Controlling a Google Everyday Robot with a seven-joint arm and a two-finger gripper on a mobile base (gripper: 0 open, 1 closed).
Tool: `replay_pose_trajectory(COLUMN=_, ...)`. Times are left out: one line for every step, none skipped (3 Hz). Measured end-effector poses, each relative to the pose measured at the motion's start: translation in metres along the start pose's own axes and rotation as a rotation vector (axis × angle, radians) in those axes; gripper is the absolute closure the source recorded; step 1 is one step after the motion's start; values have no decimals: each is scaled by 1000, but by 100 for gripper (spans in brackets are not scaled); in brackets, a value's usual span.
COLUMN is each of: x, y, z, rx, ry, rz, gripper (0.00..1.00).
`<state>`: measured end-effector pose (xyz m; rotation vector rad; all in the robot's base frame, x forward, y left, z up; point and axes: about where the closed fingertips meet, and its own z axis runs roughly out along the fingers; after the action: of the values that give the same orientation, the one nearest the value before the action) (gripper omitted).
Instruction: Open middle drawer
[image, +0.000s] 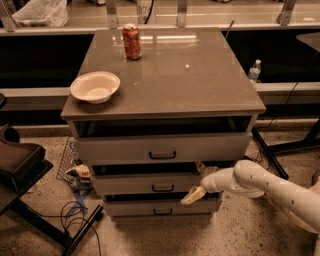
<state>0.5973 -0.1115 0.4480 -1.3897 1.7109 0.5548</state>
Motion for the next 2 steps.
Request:
replay_pose_trajectory(x=3, y=-2, z=3, rx=1, ry=-4, rz=6, gripper=12)
replay_pose_trajectory(x=2, y=-1, z=6, rx=-4, ry=-7, rz=6, gripper=43)
